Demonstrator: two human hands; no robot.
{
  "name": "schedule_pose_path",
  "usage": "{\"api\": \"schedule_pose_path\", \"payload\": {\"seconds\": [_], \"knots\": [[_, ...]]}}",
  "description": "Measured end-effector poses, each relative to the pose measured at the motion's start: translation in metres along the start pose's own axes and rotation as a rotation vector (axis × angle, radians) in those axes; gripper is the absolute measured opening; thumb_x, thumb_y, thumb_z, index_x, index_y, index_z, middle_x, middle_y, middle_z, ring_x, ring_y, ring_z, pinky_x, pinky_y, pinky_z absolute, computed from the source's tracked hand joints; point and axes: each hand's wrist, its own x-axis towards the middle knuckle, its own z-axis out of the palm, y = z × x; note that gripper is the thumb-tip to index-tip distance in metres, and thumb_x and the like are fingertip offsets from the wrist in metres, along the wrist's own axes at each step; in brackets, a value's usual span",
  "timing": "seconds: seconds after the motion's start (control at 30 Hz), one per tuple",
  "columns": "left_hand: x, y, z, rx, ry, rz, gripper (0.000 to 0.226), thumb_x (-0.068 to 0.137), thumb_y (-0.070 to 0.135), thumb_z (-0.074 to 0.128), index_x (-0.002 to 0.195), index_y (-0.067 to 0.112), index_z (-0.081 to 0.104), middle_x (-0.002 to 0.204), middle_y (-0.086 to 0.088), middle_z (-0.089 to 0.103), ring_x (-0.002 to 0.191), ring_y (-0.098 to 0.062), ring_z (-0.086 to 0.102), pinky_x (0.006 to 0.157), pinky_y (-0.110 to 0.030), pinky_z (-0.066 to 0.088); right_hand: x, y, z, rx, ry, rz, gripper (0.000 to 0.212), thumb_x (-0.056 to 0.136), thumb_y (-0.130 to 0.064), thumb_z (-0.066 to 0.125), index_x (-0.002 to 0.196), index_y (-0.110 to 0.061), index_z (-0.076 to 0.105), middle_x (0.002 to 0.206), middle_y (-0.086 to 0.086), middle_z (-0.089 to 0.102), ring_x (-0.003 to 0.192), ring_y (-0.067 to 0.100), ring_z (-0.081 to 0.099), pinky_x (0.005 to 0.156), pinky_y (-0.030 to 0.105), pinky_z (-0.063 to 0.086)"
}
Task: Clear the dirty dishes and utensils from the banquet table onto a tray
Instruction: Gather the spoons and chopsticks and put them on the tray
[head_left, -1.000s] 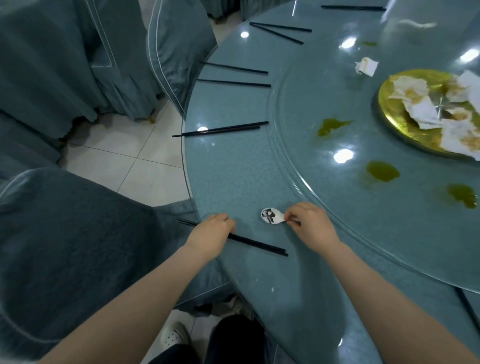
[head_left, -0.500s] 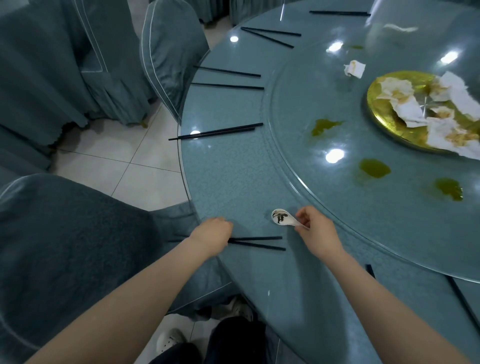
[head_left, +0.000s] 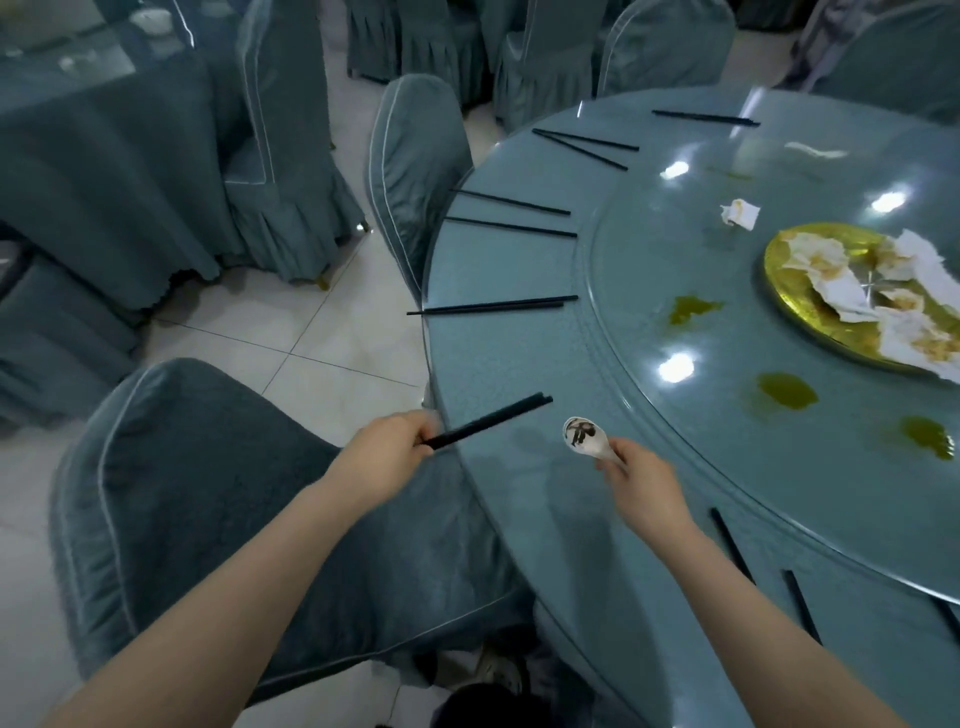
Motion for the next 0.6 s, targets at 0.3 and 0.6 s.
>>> {"api": "schedule_pose_path", "payload": {"seconds": [0.3,0.6], "knots": [[-0.083,-0.08,-0.118,-0.556,0.292,-0.04,0.015,0.092,0.007,0.056,0.088,0.022,0.056,0.08,0.001,0.066,0.075,-0.009,0.066,0.07,-0.019,0.054,-0.046,-0.14,0.051,-0.082,0.001,-0.208,0.016,0.095,-0.012,0.048,0.103,-0.013,0.062,0.085,-0.003,0.057,0.089,0.028,0.057,0.066,0.027,0.031],[-0.181,-0.226,-0.211,-1.138,0.404,-0.04,0.021,0.097,-0.003,0.04,0.091,0.008,0.056,0.07,0.002,0.068,0.06,-0.005,0.062,0.06,-0.018,0.053,-0.107,-0.305,0.137,0.025,0.126,-0.359,0.021,0.091,-0.01,0.051,0.073,-0.021,0.054,0.062,-0.01,0.051,0.061,0.006,0.048,0.052,0.012,0.034]]}}
